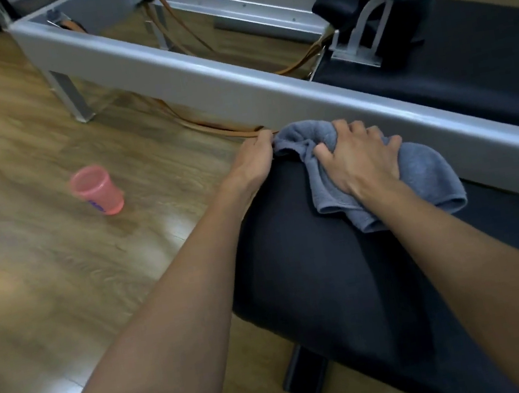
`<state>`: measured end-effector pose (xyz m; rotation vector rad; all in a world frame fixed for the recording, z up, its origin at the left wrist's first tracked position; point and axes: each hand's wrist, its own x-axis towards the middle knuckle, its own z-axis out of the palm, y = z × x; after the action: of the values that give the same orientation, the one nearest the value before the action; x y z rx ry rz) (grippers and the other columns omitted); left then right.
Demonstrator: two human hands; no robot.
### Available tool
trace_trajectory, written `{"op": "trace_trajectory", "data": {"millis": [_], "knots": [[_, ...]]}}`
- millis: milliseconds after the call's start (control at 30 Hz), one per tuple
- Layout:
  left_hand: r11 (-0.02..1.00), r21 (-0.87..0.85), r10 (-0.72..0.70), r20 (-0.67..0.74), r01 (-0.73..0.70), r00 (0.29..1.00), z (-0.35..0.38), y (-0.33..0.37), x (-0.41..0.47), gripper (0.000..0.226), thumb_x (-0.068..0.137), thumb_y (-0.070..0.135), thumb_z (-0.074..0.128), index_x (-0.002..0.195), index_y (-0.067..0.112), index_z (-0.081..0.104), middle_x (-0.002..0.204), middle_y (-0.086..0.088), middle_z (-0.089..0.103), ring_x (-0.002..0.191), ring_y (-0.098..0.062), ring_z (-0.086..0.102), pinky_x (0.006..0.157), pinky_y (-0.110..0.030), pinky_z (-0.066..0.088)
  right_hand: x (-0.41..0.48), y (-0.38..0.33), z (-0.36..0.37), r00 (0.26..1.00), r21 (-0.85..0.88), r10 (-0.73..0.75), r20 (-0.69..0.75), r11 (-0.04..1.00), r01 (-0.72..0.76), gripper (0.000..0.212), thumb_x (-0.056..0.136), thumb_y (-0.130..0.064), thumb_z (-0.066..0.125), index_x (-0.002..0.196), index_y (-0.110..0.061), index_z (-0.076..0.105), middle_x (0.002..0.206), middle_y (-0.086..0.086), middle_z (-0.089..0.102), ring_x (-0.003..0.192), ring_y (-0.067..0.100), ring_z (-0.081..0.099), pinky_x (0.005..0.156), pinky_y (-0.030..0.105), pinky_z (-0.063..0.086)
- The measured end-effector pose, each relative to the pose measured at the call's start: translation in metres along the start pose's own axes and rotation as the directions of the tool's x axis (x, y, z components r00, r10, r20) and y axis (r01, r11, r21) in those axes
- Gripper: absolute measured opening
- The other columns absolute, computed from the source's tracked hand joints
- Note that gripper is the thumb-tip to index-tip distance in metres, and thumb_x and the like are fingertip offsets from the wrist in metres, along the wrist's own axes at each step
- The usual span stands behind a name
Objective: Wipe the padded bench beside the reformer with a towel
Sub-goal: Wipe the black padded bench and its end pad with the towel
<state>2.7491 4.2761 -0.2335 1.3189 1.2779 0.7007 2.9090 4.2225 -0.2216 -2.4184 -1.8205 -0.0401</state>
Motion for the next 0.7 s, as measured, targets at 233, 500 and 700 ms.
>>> {"op": "trace_trajectory", "data": {"millis": [233, 500, 700], "knots": [[0.910, -0.369, -0.159, 0.116, 0.191, 0.981, -0.043, -0.010, -0.033, 0.064, 0.097, 0.060, 0.026, 0.124, 0.011, 0.056, 0.113, -0.012, 0.066, 0.107, -0.026, 0.063, 0.088, -0.041, 0.052, -0.060, -0.049, -0.009, 0.960, 0.046, -0.280, -0.013, 0.959, 0.280, 0.064, 0.088, -0.053, 0.035, 0.146, -0.025, 0.032, 0.152, 0.004, 0.037, 0.138, 0.029, 0.032, 0.108, 0.063, 0.019], [0.946, 0.323, 0.102, -0.224, -0.025, 0.969, -0.035, -0.002, -0.075, 0.053, 0.097, 0.051, 0.039, 0.100, 0.009, 0.072, 0.101, -0.013, 0.072, 0.099, -0.028, 0.065, 0.090, -0.039, 0.049, -0.128, -0.044, -0.020, 0.733, 0.250, -0.679, -0.044, 0.703, 0.666, 0.065, 0.080, -0.055, 0.043, 0.141, -0.032, 0.044, 0.147, -0.007, 0.047, 0.139, 0.017, 0.035, 0.115, 0.054, 0.014], [0.694, 0.677, 0.353, -0.025, -0.244, 0.935, -0.011, 0.018, -0.097, 0.054, 0.089, 0.057, 0.052, 0.125, 0.017, 0.059, 0.106, -0.009, 0.071, 0.098, -0.026, 0.065, 0.088, -0.041, 0.052, -0.108, 0.030, -0.039, 0.636, 0.228, -0.769, 0.067, 0.632, 0.741, 0.078, 0.081, -0.064, 0.051, 0.150, -0.045, 0.018, 0.160, -0.016, 0.022, 0.150, 0.010, 0.008, 0.118, 0.051, -0.006]]}}
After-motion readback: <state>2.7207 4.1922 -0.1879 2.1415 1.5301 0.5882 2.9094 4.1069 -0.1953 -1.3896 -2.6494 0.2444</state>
